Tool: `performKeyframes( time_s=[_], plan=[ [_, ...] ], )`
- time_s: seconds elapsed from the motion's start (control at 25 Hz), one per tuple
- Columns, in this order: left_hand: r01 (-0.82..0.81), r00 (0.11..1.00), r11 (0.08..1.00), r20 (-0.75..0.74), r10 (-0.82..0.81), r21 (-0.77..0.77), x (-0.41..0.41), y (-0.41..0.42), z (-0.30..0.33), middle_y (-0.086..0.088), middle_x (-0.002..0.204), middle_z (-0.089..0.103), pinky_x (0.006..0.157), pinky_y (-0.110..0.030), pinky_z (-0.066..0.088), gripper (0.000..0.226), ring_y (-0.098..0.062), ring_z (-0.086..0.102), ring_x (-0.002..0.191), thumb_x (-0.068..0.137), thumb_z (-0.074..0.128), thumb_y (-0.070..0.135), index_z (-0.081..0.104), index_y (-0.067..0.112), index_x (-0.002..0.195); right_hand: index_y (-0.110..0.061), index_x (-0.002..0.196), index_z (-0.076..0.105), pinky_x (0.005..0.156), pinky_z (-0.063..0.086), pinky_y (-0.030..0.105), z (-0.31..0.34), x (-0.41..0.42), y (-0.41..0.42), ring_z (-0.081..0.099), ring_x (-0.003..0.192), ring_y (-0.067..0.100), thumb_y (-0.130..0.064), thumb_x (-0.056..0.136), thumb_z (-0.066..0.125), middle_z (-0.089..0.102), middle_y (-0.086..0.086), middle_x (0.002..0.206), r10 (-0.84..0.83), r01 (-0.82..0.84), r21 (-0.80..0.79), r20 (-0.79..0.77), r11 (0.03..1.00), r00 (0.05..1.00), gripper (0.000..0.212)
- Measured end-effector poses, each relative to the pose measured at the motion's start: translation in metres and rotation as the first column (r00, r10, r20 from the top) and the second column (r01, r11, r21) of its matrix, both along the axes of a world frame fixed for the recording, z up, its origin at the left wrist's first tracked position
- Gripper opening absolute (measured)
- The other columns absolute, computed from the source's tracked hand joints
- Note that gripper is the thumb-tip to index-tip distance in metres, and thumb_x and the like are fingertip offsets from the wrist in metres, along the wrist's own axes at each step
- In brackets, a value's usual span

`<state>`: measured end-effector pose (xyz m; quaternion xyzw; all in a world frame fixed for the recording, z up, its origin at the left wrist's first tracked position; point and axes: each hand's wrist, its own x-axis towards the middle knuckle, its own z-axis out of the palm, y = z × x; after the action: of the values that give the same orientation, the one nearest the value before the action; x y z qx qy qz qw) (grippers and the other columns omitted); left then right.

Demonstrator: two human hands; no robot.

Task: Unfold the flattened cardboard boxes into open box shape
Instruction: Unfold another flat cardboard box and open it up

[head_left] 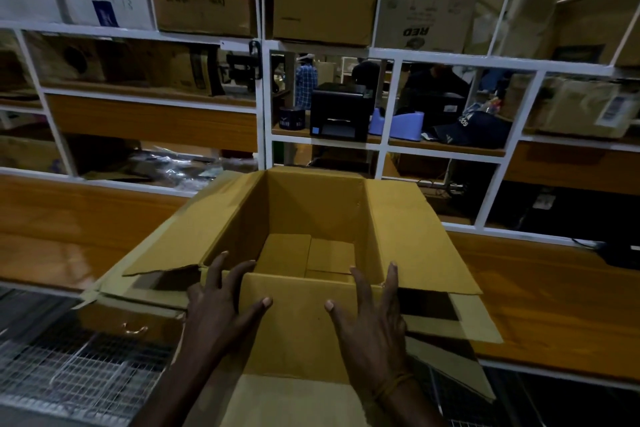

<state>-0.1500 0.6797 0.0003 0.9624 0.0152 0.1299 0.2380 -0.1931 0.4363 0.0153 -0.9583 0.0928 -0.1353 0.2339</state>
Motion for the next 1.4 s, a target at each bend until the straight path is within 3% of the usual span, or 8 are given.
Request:
performKeyframes(
  time_s=[0.16, 0.4, 0.56, 0.84, 1.16, 1.4],
  plan=[
    [0.011, 0.999, 0.999, -0.041, -0.012, -0.032, 0.018, 0.000, 0.010, 0.008, 0.162, 0.002, 0.106, -0.059, 0.036, 0.087, -0.042, 0.020, 0.140, 0.070, 0.055, 0.083, 0.032, 0.047, 0.146, -0.049, 0.149, 0.007, 0.105, 0.043, 0.050, 0.010, 0.017, 0.001, 0.022, 0.145, 0.032, -0.068, 0.091, 0.042, -0.036, -0.001, 0.153, 0.064, -0.064, 0.069, 0.002, 0.996, 0.998, 0.071],
    [-0.022, 0.996, 1.000, -0.089, 0.021, -0.002, 0.026, 0.003, 0.010, 0.008, 0.163, -0.004, 0.109, -0.061, 0.033, 0.086, -0.042, 0.017, 0.144, 0.073, 0.052, 0.080, 0.025, 0.049, 0.149, -0.049, 0.150, 0.008, 0.103, 0.045, 0.048, 0.007, 0.021, -0.004, 0.025, 0.143, 0.033, -0.068, 0.091, 0.045, -0.040, -0.005, 0.153, 0.092, -0.091, 0.051, -0.017, 0.995, 0.996, 0.072],
    [-0.144, 0.980, 0.988, -0.131, 0.151, 0.061, 0.014, -0.033, 0.025, 0.000, 0.165, -0.005, 0.111, -0.070, 0.017, 0.080, -0.041, -0.006, 0.148, 0.080, 0.055, 0.075, 0.024, 0.049, 0.149, -0.051, 0.150, 0.007, 0.103, 0.045, 0.047, 0.006, 0.016, -0.016, 0.021, 0.146, 0.029, -0.069, 0.089, 0.047, -0.034, -0.008, 0.156, 0.098, -0.100, 0.071, 0.034, 0.992, 0.995, 0.076],
    [0.155, 0.986, 0.984, 0.054, -0.160, 0.083, -0.001, -0.158, 0.040, -0.005, 0.165, 0.005, 0.116, -0.063, 0.009, 0.070, -0.037, -0.002, 0.150, 0.087, 0.060, 0.060, 0.030, 0.046, 0.149, -0.045, 0.147, 0.030, 0.101, 0.047, 0.047, 0.006, 0.006, -0.097, 0.024, 0.143, 0.030, -0.059, 0.091, 0.054, -0.008, -0.003, 0.161, 0.062, -0.081, 0.092, 0.190, 0.992, 0.980, 0.063],
    [0.335, 0.921, 0.941, 0.195, -0.336, 0.042, -0.027, -0.339, 0.027, -0.011, 0.162, 0.018, 0.117, -0.060, 0.010, 0.060, -0.039, 0.004, 0.150, 0.090, 0.066, 0.046, 0.043, 0.038, 0.145, -0.050, 0.148, 0.025, 0.109, 0.039, 0.049, -0.012, -0.029, -0.261, 0.011, 0.149, 0.028, -0.050, 0.094, 0.056, -0.015, -0.005, 0.162, 0.043, -0.060, 0.066, 0.237, 0.996, 0.971, 0.062],
    [0.477, 0.856, 0.877, 0.200, -0.477, 0.051, -0.048, -0.493, 0.009, -0.013, 0.160, 0.023, 0.114, -0.058, 0.025, 0.059, -0.040, 0.011, 0.149, 0.088, 0.069, 0.041, 0.046, 0.035, 0.142, -0.046, 0.150, 0.025, 0.105, 0.040, 0.052, -0.025, -0.068, -0.411, 0.014, 0.148, 0.031, -0.048, 0.095, 0.056, -0.014, -0.002, 0.163, -0.084, 0.076, 0.044, 0.223, 0.996, 0.971, 0.063]
  ],
)
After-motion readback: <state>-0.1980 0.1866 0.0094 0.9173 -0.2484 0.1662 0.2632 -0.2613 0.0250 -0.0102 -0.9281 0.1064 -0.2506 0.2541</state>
